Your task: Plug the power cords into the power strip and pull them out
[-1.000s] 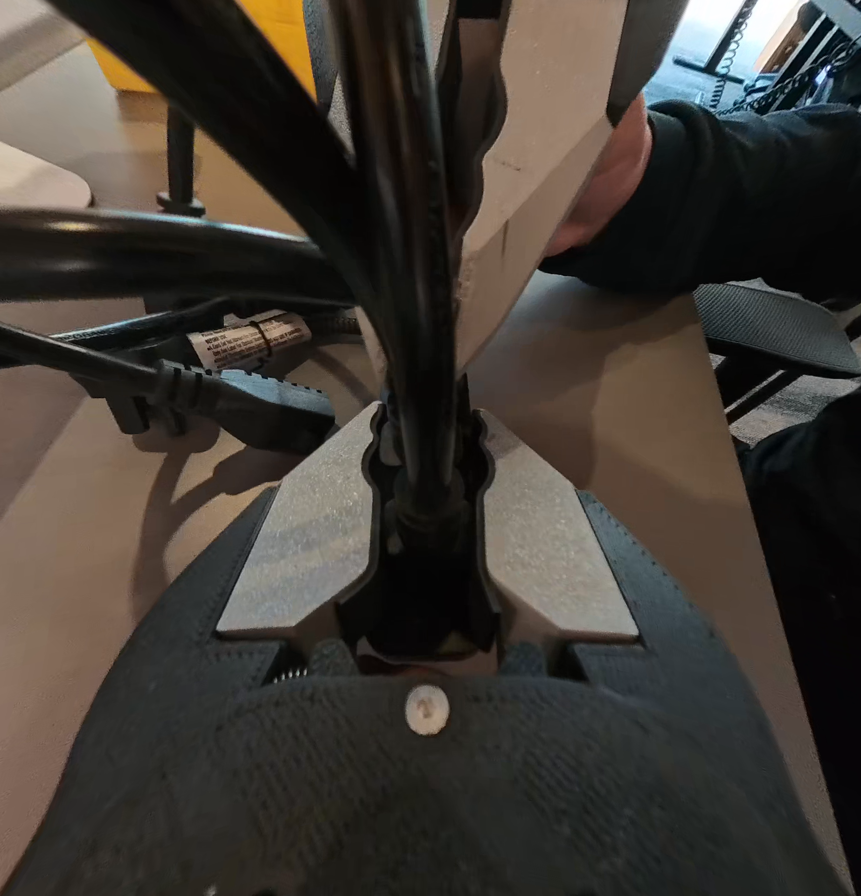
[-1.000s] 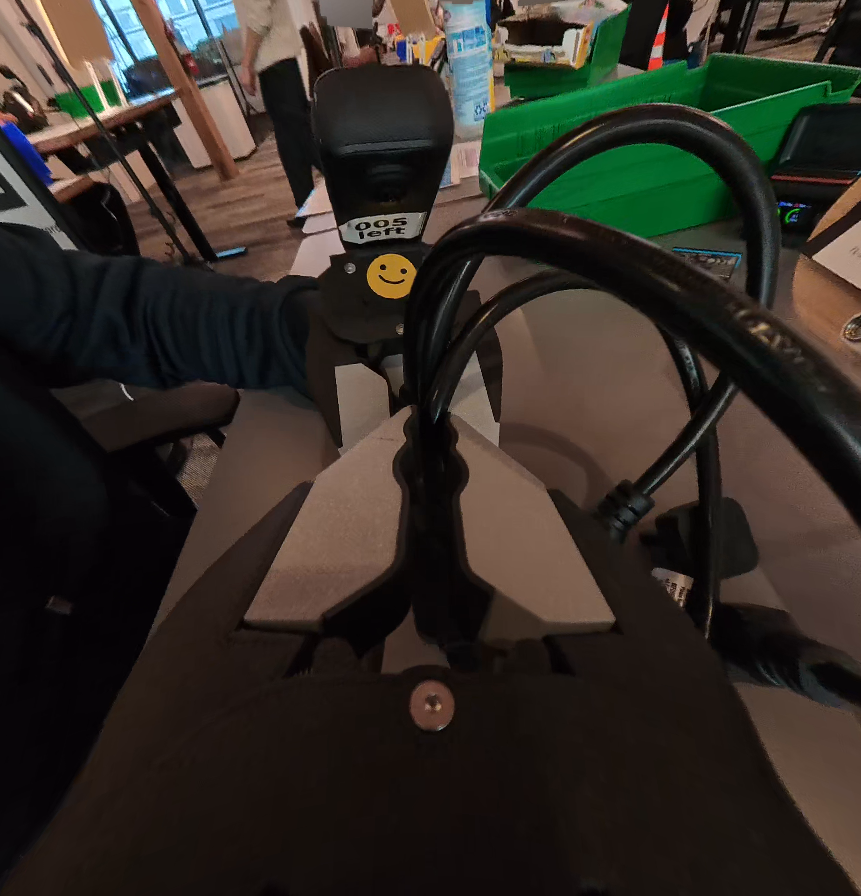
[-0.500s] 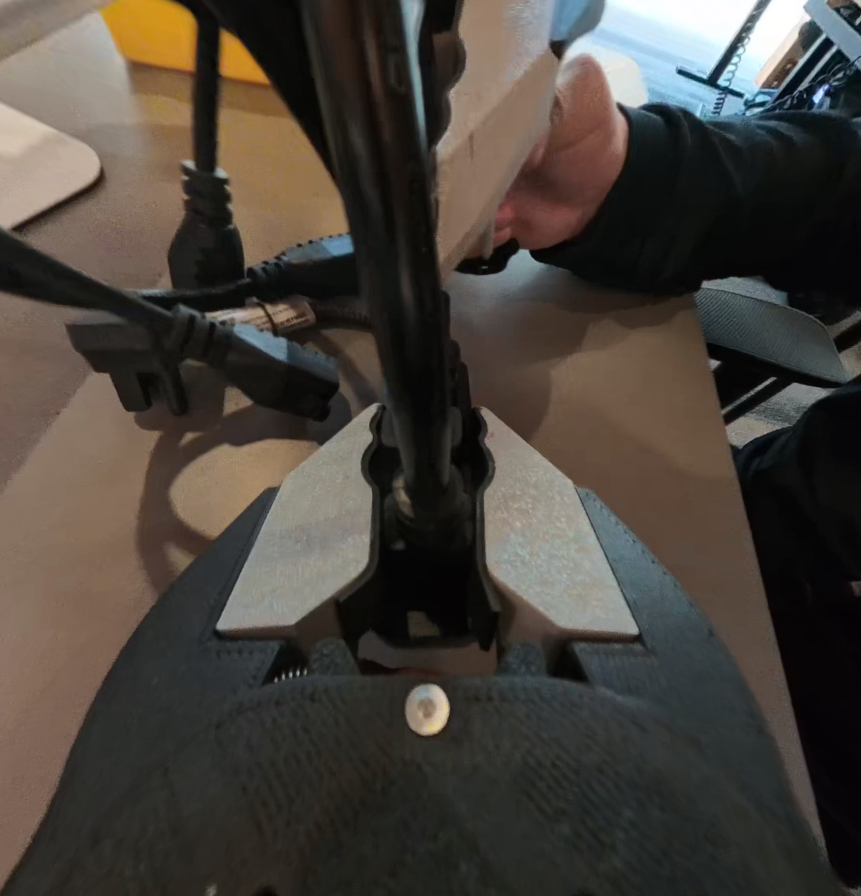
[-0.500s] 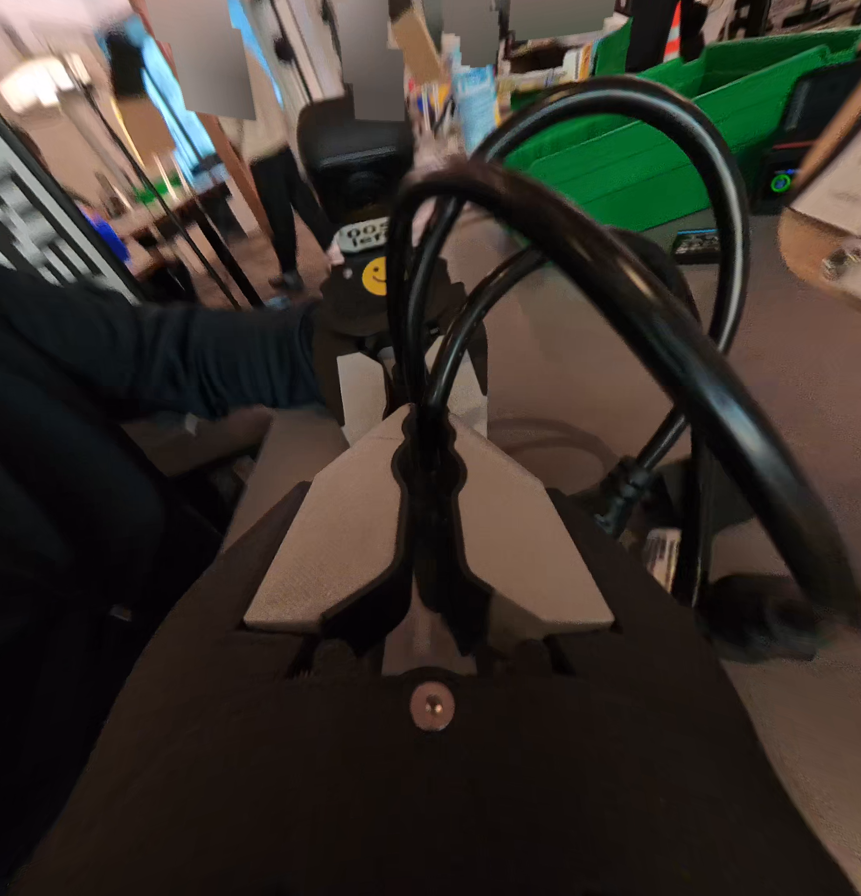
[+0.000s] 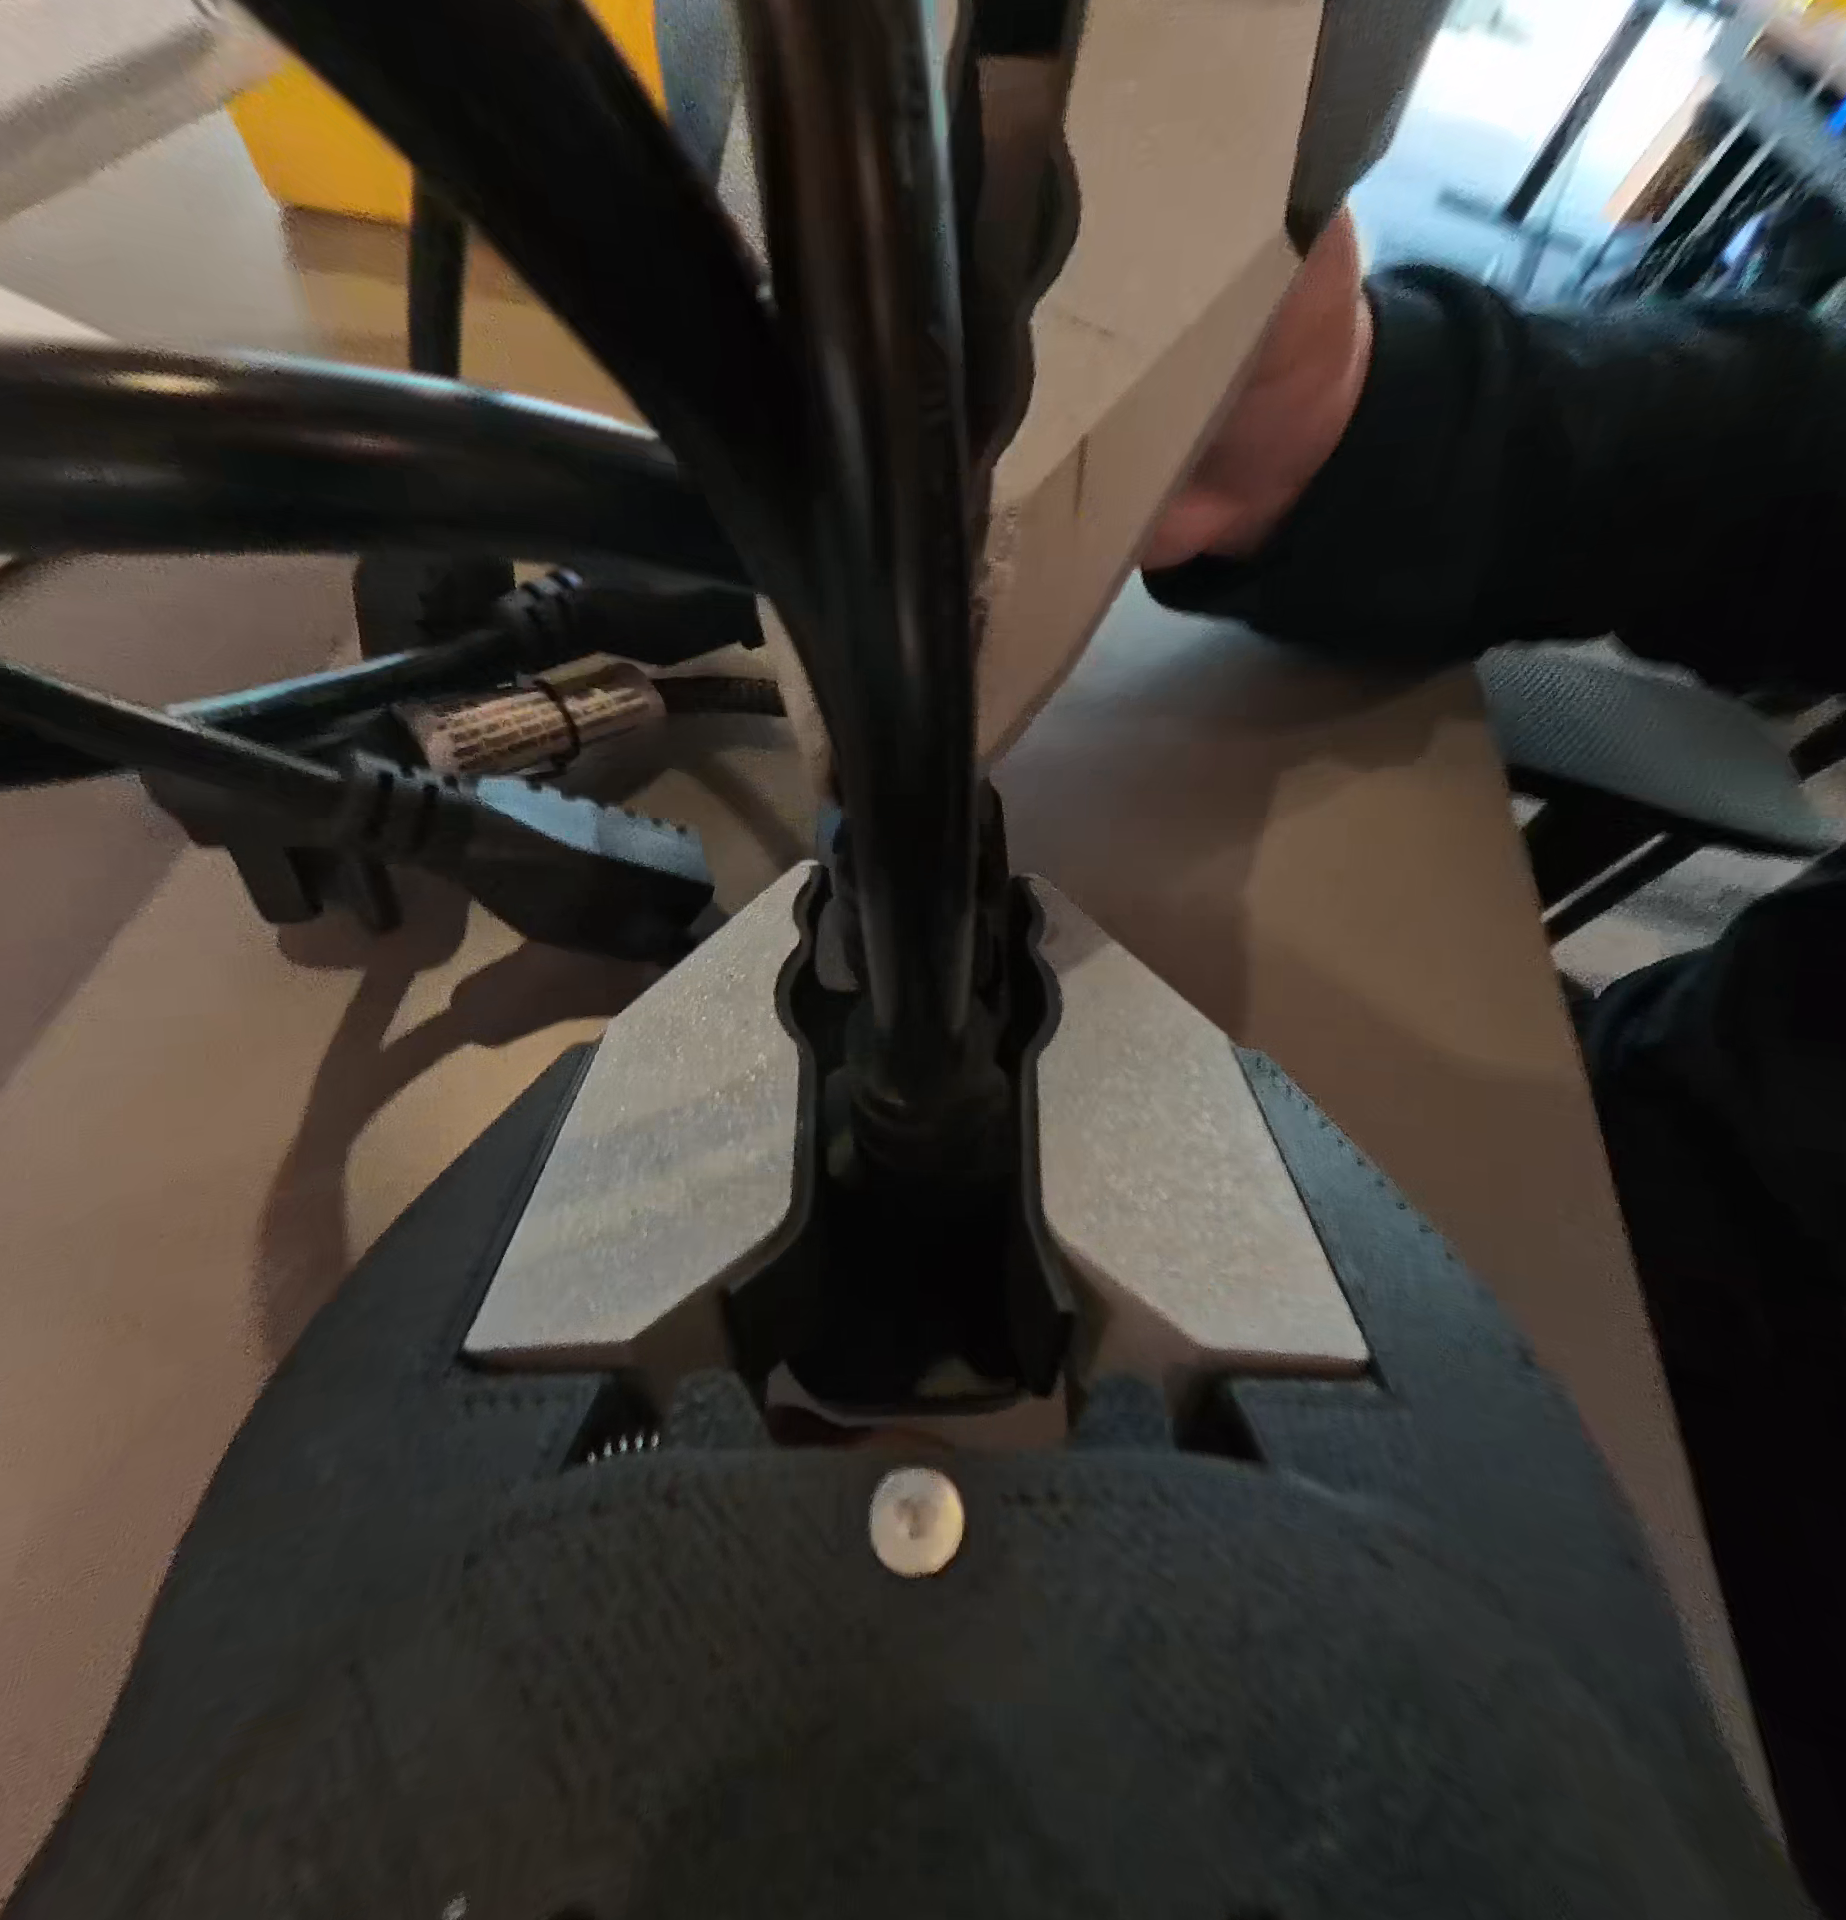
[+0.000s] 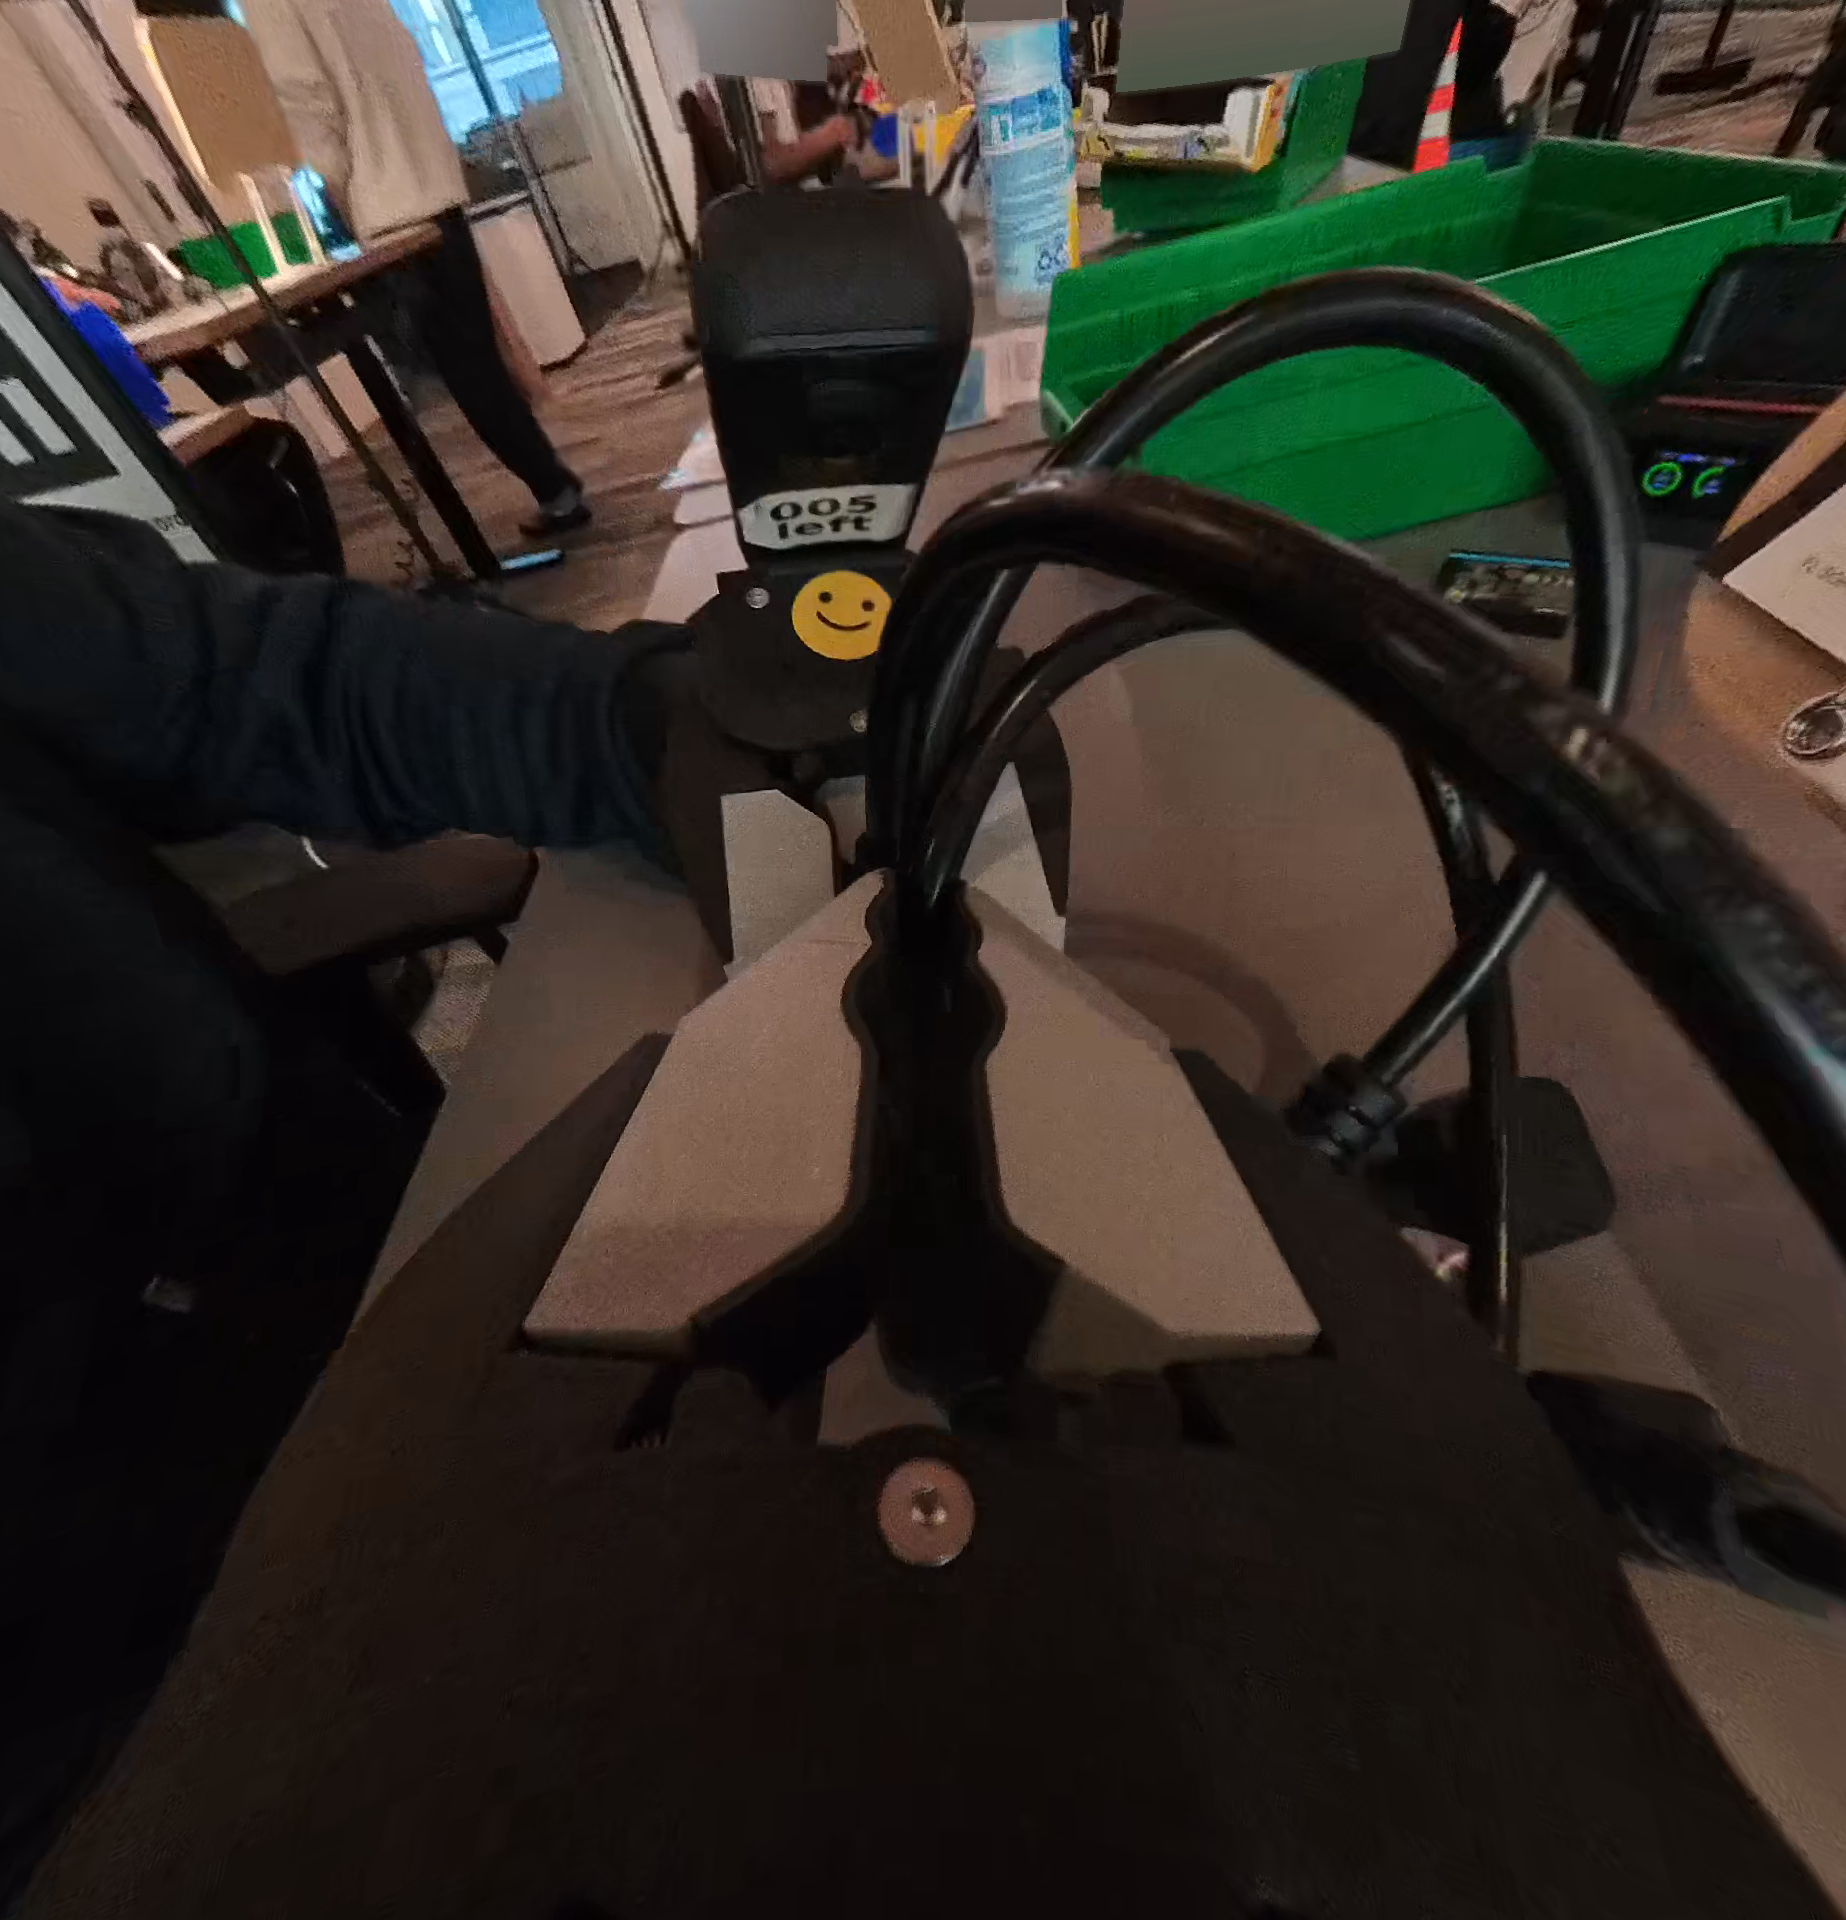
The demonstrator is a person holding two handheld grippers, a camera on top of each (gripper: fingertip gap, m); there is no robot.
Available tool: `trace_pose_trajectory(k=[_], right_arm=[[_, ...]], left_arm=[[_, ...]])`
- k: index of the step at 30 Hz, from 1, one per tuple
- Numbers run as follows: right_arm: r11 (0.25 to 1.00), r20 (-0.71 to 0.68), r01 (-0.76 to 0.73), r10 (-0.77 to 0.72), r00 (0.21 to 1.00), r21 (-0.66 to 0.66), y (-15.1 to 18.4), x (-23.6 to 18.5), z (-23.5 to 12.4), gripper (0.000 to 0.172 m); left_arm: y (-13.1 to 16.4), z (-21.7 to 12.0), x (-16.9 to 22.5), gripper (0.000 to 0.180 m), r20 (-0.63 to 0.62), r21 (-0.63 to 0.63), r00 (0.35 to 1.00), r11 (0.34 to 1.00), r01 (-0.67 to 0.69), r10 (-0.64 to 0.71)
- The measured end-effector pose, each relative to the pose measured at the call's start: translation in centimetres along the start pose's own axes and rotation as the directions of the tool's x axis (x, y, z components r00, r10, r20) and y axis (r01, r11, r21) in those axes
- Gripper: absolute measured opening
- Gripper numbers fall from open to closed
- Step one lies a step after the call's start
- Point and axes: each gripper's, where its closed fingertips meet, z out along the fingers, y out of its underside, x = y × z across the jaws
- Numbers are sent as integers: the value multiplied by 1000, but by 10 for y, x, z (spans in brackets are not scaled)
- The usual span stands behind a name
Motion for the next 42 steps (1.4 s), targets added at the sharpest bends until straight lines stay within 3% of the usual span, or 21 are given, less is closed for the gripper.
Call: trace_pose_trajectory(k=[4,8,11,15,21,25,27,30,32,34,37,39,42], right_arm=[[999,0,-35,35,999,3,8,4,-11,5],[983,68,-170,166,984,67,12,12,-22,5],[988,78,-146,142,987,48,12,9,-20,6],[1000,40,6,-6,999,-14,2,-5,-2,5],[1000,56,-28,29,998,-8,12,1,-20,5],[1000,64,-7,8,998,-25,7,-7,-2,6],[997,70,52,-47,996,-64,13,-12,-4,6],[999,45,15,-13,999,-41,10,-1,-20,6],[998,63,-1,5,998,-56,10,-6,-8,5],[995,62,60,-56,997,-74,15,-13,-7,6],[999,46,28,-26,999,-45,10,-3,-20,6],[999,73,-6,9,997,-41,8,-7,-6,6],[994,44,67,-64,997,-87,14,-10,-11,7]], left_arm=[[5,1,-2,35,17,-34,1000,999,-8,9],[8,-3,-6,35,12,-35,1000,999,18,-17],[9,-4,-5,35,7,-41,1000,999,1,-1],[-3,2,4,35,-12,6,1000,1000,-2,2],[8,-6,1,35,-3,-64,999,997,-38,38],[3,3,4,35,8,-26,999,999,-42,42],[12,0,5,36,18,-74,995,992,-101,102],[2,-5,1,34,6,-47,999,998,-42,42],[4,9,3,35,26,-54,997,996,-64,66],[11,1,7,35,15,-81,993,990,-114,116],[0,-7,1,34,7,-47,999,998,-51,51],[4,7,2,35,29,-64,996,994,-86,88],[11,-4,6,35,17,-89,995,992,-91,93]])
